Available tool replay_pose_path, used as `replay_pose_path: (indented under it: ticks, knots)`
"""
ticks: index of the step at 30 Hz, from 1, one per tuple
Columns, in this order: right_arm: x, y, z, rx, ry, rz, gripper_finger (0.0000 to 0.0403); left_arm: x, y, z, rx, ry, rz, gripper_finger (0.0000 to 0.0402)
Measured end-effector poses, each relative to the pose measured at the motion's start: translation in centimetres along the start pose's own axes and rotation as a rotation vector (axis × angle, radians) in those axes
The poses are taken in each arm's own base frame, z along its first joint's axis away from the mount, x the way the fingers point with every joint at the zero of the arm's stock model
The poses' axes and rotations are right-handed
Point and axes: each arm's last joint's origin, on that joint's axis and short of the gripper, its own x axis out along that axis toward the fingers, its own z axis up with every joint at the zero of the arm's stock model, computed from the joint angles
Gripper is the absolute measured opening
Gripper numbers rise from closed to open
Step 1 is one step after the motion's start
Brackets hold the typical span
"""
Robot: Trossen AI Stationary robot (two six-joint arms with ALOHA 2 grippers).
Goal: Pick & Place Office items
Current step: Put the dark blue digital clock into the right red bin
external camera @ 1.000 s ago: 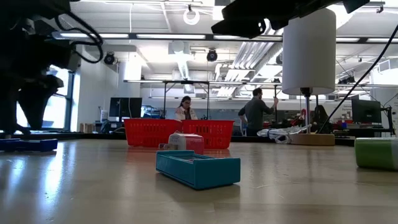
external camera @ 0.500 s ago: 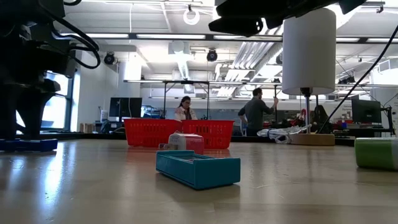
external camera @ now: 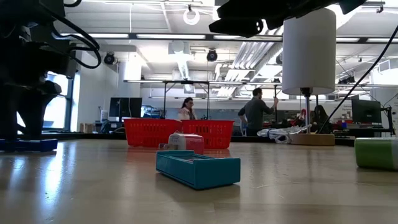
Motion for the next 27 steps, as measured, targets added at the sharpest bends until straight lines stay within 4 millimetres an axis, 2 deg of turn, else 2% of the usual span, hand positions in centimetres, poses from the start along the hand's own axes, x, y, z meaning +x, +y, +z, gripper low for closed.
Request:
replay_pose_path:
  ticks: [17,27]
  knots:
    - [0.0,0.0,0.0,-0.001,0.004,0.001,0.0325,0.8,0.2,-0.5,-0.018,0.002,0.004,0.0268]
    - [0.0,0.0,-0.2,-0.005,0.019,0.003,0.0325,2.9,-0.3,-0.7,0.025,0.111,0.080,0.0268]
